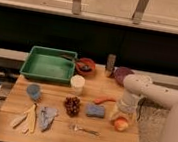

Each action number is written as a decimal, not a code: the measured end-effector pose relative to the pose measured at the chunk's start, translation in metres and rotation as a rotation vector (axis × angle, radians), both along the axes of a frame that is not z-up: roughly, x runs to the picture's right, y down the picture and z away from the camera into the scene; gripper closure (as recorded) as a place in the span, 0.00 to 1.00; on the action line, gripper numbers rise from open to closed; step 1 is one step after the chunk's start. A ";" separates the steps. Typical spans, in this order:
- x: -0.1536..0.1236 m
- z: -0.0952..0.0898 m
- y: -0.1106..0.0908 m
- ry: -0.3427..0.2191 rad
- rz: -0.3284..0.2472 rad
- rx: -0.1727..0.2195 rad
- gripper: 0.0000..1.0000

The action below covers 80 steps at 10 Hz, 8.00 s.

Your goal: Place apple in paper cup

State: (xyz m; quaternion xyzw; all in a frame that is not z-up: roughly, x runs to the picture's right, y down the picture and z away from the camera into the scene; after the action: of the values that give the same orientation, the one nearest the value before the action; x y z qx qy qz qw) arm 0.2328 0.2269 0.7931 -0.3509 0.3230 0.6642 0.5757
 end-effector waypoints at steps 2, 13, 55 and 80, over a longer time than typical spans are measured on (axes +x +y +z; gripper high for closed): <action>0.001 0.001 0.007 -0.006 0.013 -0.017 0.30; 0.003 0.003 0.021 -0.019 0.023 -0.043 0.96; -0.221 -0.016 -0.224 -0.514 -0.231 0.532 1.00; -0.279 0.027 -0.203 -0.689 -0.232 0.408 0.22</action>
State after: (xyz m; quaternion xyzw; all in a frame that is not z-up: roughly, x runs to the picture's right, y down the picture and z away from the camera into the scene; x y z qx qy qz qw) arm -0.0464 0.0237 0.8203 -0.3924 0.0106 0.4893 0.7788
